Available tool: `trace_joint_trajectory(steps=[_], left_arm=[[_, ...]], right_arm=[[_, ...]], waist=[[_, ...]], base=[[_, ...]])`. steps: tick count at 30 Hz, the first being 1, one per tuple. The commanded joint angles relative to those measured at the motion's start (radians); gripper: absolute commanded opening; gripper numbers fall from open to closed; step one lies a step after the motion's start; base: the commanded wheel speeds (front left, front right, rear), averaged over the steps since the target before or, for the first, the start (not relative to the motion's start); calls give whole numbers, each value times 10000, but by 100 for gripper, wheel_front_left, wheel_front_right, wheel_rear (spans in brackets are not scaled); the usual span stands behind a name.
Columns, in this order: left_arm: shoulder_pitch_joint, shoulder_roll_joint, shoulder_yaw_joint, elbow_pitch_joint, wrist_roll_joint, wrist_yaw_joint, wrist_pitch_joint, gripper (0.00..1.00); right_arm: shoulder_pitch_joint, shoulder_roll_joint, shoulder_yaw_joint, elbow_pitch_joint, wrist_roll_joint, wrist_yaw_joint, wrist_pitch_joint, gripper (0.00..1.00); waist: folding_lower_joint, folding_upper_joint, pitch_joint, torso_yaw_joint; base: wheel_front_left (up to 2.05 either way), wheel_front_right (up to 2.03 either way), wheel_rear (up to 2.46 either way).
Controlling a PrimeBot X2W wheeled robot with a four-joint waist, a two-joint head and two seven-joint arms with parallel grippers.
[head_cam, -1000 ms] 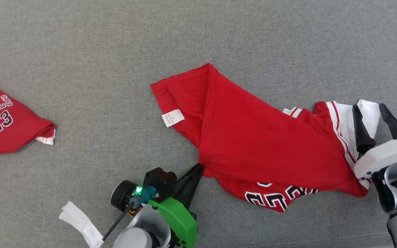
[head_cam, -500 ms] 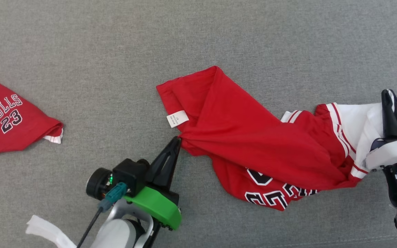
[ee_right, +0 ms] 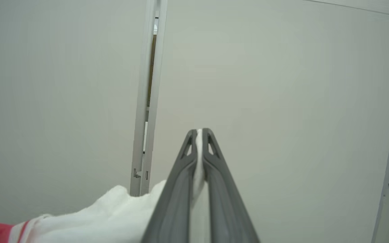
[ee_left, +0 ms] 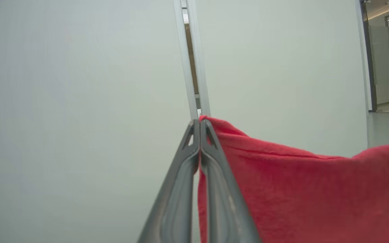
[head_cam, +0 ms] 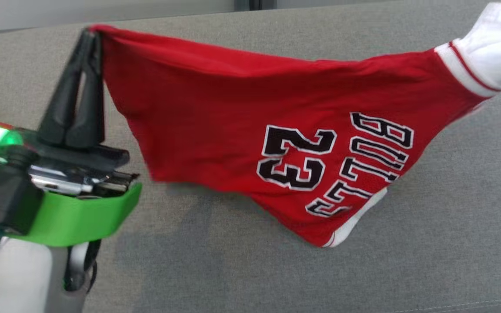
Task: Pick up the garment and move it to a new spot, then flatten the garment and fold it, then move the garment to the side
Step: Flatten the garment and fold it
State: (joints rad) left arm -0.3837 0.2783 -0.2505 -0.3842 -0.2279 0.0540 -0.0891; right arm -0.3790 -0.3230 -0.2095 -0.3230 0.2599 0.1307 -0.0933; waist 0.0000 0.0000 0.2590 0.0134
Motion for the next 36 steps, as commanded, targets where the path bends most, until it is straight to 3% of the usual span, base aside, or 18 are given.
trace_joint_trajectory(steps=[1,9,16,26,31,36], left_arm=[[-386,184,180,-297,148,82,95,0],[-2251,684,689,-1295,144,-105,1045,0],[-3566,531,618,-114,-569,-490,1437,0],[-7122,-261,247,5489,-1166,-1350,148,0],[-9007,-287,492,8379,-1123,-1471,-1010,0],[-9905,-243,771,10691,-1288,-1435,-1368,0]], right_arm=[[-360,-148,-143,-396,-83,1,210,0],[-2190,-965,-548,-1404,232,1,1462,0],[-3694,-1564,-57,-140,843,-1,1939,0],[-7342,-1695,1818,3959,1064,1,1026,0],[-9635,-1138,2715,6161,928,-1,-51,0],[-10905,-311,3586,8503,1038,1,-747,0]], waist=[[0,0,-422,9],[0,0,-715,37],[0,0,-90,-10],[0,0,612,0],[0,0,511,-276],[0,0,720,-521]], base=[[0,0,0],[0,0,0],[0,0,0],[0,0,0],[0,0,0],[0,0,0]])
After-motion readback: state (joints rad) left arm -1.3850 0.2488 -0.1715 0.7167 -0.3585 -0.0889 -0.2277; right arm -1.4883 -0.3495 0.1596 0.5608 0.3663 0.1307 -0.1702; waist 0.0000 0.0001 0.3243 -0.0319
